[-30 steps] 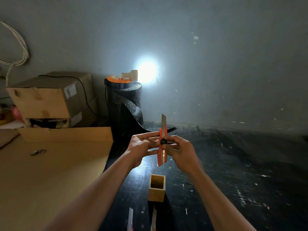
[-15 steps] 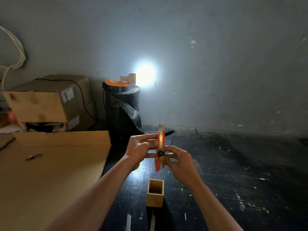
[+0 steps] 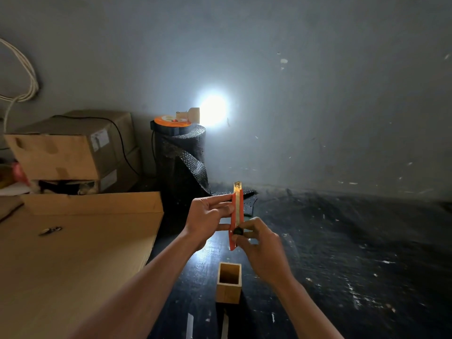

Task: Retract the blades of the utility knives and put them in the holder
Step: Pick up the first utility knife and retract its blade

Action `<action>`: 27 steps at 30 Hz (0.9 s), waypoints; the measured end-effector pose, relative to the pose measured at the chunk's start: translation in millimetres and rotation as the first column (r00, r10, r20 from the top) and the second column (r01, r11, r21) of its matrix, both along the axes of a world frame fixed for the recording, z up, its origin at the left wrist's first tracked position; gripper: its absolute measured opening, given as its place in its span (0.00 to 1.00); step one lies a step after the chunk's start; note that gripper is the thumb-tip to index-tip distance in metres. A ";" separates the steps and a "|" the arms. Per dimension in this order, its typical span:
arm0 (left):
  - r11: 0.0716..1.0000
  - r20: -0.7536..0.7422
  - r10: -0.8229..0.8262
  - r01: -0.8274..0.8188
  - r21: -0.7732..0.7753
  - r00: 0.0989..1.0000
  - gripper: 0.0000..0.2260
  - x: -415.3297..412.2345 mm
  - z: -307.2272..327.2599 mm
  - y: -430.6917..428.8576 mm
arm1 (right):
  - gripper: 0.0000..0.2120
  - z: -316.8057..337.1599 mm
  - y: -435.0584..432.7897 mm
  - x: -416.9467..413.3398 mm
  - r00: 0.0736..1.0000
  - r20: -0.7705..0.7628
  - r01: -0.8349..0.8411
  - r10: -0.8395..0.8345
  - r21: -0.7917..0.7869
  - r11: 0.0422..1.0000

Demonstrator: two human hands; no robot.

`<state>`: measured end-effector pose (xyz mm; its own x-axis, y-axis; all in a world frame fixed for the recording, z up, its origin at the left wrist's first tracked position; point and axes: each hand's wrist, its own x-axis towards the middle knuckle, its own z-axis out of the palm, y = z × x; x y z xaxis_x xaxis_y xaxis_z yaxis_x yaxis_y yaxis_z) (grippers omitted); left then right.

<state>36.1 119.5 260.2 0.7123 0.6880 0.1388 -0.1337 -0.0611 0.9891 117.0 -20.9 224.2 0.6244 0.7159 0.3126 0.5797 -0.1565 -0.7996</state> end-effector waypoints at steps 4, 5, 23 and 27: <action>1.000 0.014 -0.001 0.001 -0.011 1.000 0.13 1.5 0.7 -2.0 | 0.13 -0.8 0.8 -0.7 1.000 0.003 -0.011 0.011 0.009 1.000; 1.000 0.016 0.002 -0.002 -0.007 1.000 0.13 1.6 1.9 -1.6 | 0.13 -0.6 0.6 -0.8 1.000 0.020 -0.022 0.022 0.005 1.000; 1.000 -0.004 -0.006 0.006 -0.005 1.000 0.13 8.4 -3.2 2.0 | 0.13 -2.8 2.4 5.8 0.999 -0.036 -0.021 0.023 0.048 0.999; 1.000 0.005 0.000 0.000 0.000 1.000 0.14 8.0 -1.9 3.3 | 0.15 -0.7 1.9 7.1 0.999 0.016 -0.047 0.047 0.024 0.999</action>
<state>44.2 122.8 258.2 0.7114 0.6883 0.1424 -0.1385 -0.0614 0.9885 124.1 -19.0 223.5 0.5852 0.7360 0.3402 0.5986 -0.1092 -0.7935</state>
